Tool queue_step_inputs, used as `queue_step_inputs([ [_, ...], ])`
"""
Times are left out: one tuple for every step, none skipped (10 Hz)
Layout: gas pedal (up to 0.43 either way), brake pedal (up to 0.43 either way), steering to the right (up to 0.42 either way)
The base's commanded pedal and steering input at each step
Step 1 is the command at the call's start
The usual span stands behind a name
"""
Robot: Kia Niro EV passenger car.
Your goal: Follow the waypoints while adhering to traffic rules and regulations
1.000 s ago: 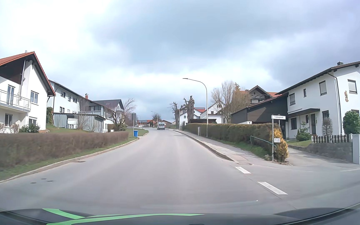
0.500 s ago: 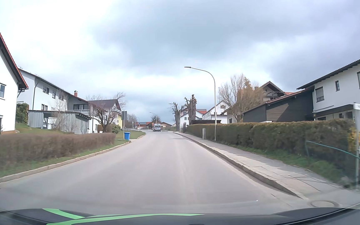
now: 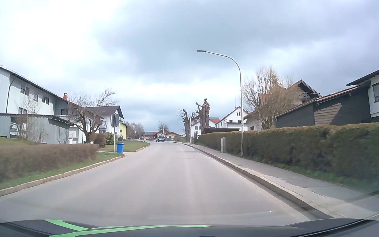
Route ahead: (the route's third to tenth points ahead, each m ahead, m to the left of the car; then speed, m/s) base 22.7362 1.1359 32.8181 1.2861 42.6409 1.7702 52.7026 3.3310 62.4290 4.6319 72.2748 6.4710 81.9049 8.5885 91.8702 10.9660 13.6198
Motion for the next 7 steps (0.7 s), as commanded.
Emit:
queue_step_inputs([
  [0.28,0.0,-0.005],
  [0.28,0.0,-0.005],
  [0.28,0.0,-0.005],
  [0.28,0.0,-0.006],
  [0.28,0.0,-0.009],
  [0.28,0.0,-0.011],
  [0.28,0.0,-0.012],
])
